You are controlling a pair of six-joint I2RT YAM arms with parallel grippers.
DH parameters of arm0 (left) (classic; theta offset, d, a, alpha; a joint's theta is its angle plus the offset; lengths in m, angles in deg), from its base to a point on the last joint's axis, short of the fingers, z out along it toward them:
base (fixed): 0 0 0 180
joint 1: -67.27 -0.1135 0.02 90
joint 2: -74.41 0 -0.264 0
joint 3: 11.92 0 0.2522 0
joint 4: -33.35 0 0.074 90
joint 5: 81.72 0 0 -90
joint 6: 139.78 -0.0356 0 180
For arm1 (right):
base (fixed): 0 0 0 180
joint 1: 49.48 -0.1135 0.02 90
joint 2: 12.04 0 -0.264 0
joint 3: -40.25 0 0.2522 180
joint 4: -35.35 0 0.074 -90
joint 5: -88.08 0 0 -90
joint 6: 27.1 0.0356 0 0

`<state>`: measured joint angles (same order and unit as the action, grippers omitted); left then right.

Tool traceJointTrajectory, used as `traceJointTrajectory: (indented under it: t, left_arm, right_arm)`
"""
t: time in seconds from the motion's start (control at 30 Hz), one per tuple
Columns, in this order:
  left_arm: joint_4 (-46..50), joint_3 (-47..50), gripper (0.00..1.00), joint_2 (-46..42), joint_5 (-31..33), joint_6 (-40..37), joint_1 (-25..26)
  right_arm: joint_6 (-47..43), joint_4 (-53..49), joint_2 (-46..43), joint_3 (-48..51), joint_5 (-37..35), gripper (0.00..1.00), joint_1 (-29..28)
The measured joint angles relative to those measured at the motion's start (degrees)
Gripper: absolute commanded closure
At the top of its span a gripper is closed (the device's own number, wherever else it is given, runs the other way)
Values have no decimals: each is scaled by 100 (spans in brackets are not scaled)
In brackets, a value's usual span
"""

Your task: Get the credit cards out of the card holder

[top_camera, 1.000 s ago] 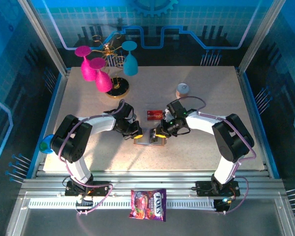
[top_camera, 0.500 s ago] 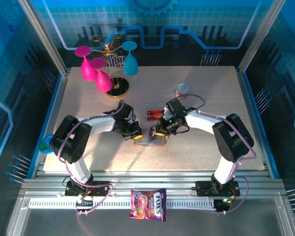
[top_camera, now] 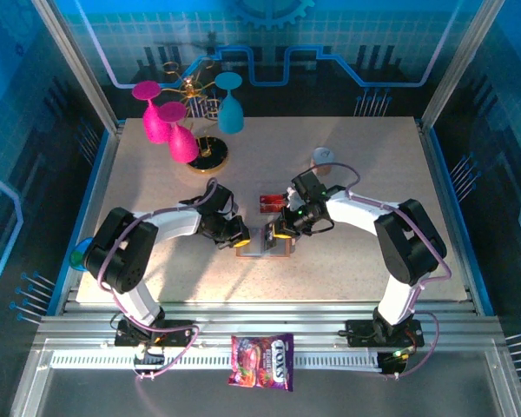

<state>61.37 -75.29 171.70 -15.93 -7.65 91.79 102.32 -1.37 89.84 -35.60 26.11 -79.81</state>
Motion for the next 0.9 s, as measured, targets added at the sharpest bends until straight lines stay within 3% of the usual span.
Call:
traceJointTrajectory:
  t: [0.3,0.63,0.9]
  left_arm:
    - [44,-7,78,-417,236,0,-17]
    - [-92,7,74,-1047,553,85,-323]
    - [-164,26,74,-1084,562,142,-503]
  right_arm:
    - [-1364,-911,-127,-623,-170,100,131]
    - [-4387,-2234,-149,-2041,-1187,100,153]
    - [-6863,-3045,505,-3309,-1821,100,153]
